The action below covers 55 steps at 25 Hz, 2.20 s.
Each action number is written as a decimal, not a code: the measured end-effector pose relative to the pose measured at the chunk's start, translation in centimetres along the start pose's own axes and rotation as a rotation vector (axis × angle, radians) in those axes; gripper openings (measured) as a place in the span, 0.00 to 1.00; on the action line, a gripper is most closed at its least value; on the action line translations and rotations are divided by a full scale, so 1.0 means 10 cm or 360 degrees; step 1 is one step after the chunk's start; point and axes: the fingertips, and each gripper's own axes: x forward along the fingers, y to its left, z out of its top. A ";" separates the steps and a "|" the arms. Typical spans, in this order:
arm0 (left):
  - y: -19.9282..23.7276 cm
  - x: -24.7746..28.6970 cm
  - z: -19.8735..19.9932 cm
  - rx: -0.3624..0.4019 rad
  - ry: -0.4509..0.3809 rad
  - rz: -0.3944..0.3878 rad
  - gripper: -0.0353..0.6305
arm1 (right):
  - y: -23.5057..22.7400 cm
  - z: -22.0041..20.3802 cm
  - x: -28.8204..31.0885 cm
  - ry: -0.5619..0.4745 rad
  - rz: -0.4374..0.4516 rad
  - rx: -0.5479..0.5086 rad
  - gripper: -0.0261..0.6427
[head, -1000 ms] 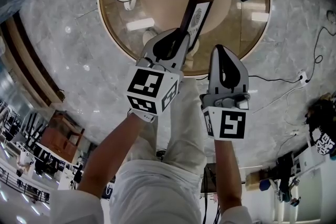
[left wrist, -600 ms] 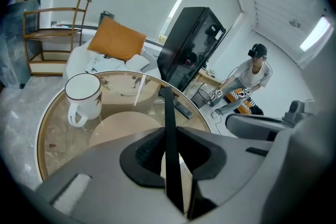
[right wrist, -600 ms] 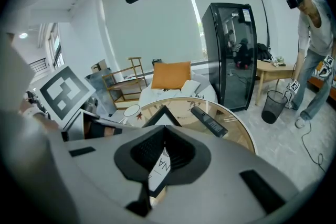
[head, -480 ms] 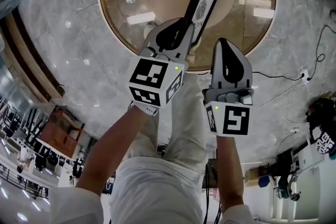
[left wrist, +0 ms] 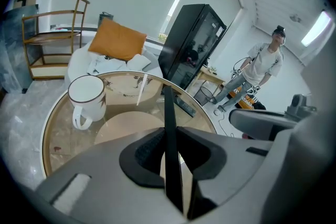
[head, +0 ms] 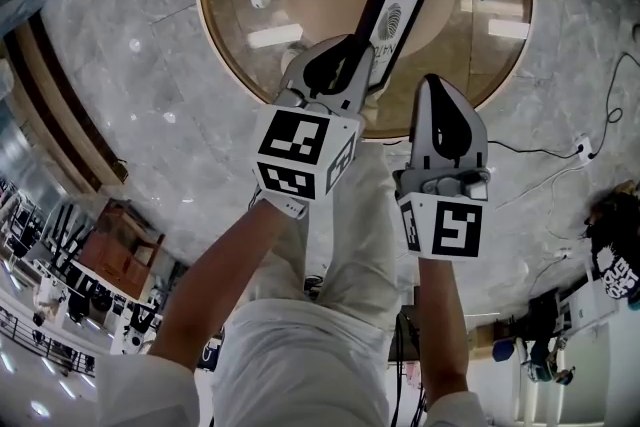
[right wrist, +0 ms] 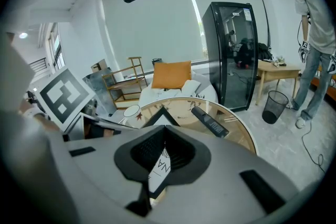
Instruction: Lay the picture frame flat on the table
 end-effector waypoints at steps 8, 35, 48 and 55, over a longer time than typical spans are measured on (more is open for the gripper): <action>0.22 0.03 -0.05 0.0012 0.0001 0.0071 0.17 | 0.02 0.02 0.02 0.0003 0.0013 -0.0017 0.05; 1.09 0.37 -0.50 -0.0093 0.0027 0.0141 0.17 | 0.36 -0.24 0.32 0.0065 0.0058 -0.0045 0.05; 1.09 0.12 -0.49 0.0040 0.0071 0.0219 0.13 | 0.42 -0.12 0.17 0.0041 0.0023 -0.0076 0.05; 0.81 -0.42 -0.30 0.0092 0.0023 0.0218 0.06 | 0.47 0.17 -0.13 0.0014 0.0006 -0.0099 0.05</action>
